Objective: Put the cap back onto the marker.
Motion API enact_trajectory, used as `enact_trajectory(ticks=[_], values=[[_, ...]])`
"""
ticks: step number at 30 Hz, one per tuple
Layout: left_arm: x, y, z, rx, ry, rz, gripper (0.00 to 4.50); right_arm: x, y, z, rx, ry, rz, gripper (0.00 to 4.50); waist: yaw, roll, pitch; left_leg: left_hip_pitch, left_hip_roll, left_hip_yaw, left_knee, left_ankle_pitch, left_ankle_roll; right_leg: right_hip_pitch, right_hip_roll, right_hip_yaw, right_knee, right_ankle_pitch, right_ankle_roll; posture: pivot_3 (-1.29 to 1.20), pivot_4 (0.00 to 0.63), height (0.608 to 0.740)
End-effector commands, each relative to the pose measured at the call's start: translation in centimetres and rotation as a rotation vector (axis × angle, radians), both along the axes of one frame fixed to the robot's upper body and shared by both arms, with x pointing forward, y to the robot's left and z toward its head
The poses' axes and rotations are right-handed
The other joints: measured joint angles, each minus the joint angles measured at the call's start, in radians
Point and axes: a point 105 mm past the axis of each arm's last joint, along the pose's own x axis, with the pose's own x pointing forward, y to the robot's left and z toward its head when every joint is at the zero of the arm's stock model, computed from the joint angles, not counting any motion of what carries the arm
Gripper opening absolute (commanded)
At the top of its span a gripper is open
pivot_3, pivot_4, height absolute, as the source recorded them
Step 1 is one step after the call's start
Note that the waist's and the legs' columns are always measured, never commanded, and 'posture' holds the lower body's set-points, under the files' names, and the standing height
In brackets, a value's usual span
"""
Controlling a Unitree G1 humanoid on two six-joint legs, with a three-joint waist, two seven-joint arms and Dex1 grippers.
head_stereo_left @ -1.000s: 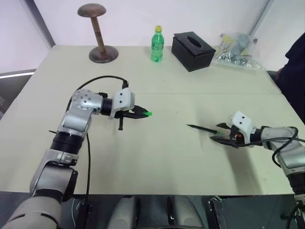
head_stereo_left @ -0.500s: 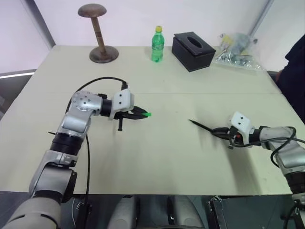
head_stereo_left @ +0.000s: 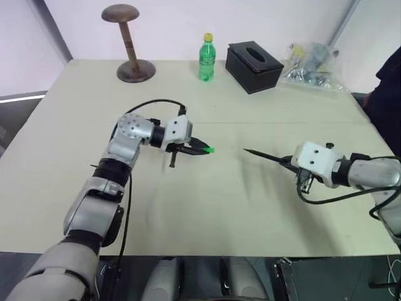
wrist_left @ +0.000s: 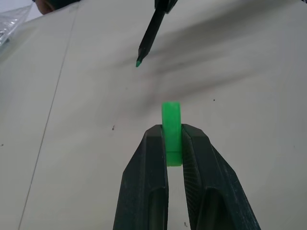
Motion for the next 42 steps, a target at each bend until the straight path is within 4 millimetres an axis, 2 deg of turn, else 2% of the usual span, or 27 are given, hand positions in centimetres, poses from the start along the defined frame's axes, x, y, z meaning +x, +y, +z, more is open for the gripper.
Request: enact_trajectory(ticks=[1,4,11,26,42], values=[[0.2,-0.7,0.7,0.004,-0.019,-0.031,0.00,-0.3,0.0,1.9,-0.093,-0.094,-0.001,0.04,0.000,0.000,0.000,0.000,0.000,0.000,0.000,0.000,0.000,0.000,0.000,0.000,0.000,0.000,0.000,0.00,0.150,0.740],[0.5,-1.1,0.7,0.000,-0.003,-0.034,0.00,-0.4,0.1,2.2,-0.172,-0.132,0.003,0.04,0.000,0.000,0.000,0.000,0.000,0.000,0.000,0.000,0.000,0.000,0.000,0.000,0.000,0.000,0.000,0.00,0.150,0.740],[0.7,-2.0,0.9,-0.004,0.011,-0.052,0.00,-0.8,1.1,3.0,-0.238,-0.181,0.031,0.04,-0.001,0.000,0.000,0.000,0.000,0.000,0.000,0.000,0.000,-0.001,0.000,0.000,0.000,0.000,0.000,0.00,0.150,0.740],[0.8,-3.2,1.2,-0.012,-0.016,-0.065,0.00,-1.5,4.2,3.7,-0.236,-0.208,0.104,0.04,0.000,0.000,0.000,-0.001,0.000,0.000,0.000,0.000,0.000,-0.001,0.000,0.000,0.000,0.000,0.000,0.00,0.150,0.740],[1.0,-3.5,0.9,-0.010,-0.006,-0.050,0.00,-2.1,5.0,3.4,-0.234,-0.181,0.125,0.04,0.000,0.000,0.000,-0.001,0.000,0.000,0.000,0.000,0.000,-0.002,0.000,0.000,0.000,0.000,0.000,0.00,0.150,0.740]])
